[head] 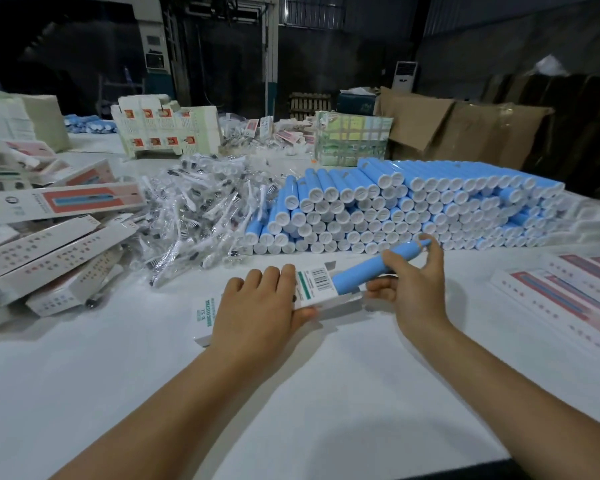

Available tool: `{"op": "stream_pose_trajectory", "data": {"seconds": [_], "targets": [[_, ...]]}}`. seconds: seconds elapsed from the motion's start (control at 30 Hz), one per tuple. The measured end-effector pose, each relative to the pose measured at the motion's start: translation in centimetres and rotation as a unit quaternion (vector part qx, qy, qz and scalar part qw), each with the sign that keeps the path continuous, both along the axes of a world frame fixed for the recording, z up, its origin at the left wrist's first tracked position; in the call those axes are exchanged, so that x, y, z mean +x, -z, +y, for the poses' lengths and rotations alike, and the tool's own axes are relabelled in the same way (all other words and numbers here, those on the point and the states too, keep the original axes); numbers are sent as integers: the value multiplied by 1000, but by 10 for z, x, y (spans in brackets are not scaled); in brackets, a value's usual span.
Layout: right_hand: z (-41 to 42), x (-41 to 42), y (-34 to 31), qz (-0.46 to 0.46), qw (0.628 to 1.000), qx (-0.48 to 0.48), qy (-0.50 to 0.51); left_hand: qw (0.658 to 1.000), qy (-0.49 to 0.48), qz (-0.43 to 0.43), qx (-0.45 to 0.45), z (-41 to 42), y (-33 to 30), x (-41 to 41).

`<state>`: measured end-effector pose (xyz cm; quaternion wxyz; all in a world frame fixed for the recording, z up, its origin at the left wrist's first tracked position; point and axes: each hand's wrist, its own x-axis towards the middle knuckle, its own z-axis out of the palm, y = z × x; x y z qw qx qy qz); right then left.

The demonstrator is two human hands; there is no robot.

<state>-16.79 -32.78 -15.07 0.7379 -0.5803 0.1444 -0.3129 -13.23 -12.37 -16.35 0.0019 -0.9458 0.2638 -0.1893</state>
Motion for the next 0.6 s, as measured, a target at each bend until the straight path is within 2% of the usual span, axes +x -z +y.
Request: {"op": "stream_pose_trajectory", "data": {"seconds": [0.17,0.33,0.5,0.6], "targets": [[14,-5,11,33,999,-10,-21,1000,-8,-10,-1,2,-1,-3],[26,-6,23,76,980,-183,-26,1000,-9,-6,-5,2,0,0],[22,-3,14,87,984,-153,-3,1000,1,2,-1,11,-1,5],[30,8,-5,78,967,-240,-31,1000,19,16,9,7,2,1]]}}
